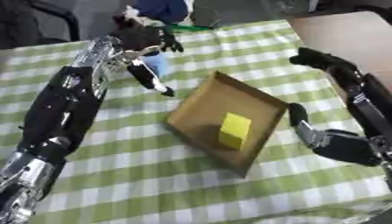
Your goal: Pick up objects on the table and place them in the box.
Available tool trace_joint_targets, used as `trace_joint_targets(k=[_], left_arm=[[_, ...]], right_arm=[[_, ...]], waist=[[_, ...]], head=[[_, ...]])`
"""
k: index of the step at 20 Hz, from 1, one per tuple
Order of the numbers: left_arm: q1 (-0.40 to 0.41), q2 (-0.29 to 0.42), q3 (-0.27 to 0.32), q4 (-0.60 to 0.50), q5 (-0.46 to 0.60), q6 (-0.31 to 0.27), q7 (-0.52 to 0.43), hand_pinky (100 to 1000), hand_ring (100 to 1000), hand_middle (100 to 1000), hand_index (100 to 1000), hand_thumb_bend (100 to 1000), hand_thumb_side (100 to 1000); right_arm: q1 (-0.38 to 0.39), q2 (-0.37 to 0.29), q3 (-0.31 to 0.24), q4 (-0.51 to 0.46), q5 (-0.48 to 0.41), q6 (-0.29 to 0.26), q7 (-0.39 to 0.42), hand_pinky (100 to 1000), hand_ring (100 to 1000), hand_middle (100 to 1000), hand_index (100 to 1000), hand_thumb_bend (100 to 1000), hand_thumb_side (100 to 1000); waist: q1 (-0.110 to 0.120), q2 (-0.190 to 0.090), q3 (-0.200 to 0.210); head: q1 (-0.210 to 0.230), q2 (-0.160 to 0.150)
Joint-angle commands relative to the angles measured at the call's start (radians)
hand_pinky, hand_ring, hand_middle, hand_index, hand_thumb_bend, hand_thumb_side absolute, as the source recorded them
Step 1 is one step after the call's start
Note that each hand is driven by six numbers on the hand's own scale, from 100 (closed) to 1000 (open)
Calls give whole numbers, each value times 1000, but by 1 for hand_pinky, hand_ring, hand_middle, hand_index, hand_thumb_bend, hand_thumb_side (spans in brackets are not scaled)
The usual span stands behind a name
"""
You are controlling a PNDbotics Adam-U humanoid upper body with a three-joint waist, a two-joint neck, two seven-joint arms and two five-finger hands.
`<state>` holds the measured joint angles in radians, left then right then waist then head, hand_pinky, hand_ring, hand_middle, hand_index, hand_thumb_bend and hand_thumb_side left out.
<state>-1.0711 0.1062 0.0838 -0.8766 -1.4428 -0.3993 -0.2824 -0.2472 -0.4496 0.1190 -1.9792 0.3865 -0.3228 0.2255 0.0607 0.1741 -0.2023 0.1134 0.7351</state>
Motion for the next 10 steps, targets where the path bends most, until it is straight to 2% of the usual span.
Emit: trace_joint_targets(k=[1,5,6,7,10], left_arm=[[-44,10,57,20,-28,89,53,760,687,717,866,704,515],[-73,44,90,91,-52,126,82,785,708,737,874,703,477],[-79,55,96,109,-56,123,82,786,709,738,874,700,469],[-85,67,103,127,-58,118,80,795,719,744,881,686,412],[-100,104,122,168,-55,95,63,800,726,749,888,688,371]], right_arm=[[-15,-4,3,-21,-1,0,13,918,895,845,1000,100,473],[-17,-1,7,-21,-3,3,23,918,894,843,1000,100,482],[-16,-1,8,-21,-2,3,25,918,894,842,1000,100,484],[-15,0,8,-21,-2,4,26,918,893,842,1000,100,488],[-12,0,8,-21,1,6,28,918,893,841,1000,100,490]], waist=[[-2,-11,-9],[4,-7,-23],[6,-7,-25],[7,-6,-27],[10,-5,-30]], head=[[13,-15],[20,-17],[20,-18],[21,-18],[21,-18]])
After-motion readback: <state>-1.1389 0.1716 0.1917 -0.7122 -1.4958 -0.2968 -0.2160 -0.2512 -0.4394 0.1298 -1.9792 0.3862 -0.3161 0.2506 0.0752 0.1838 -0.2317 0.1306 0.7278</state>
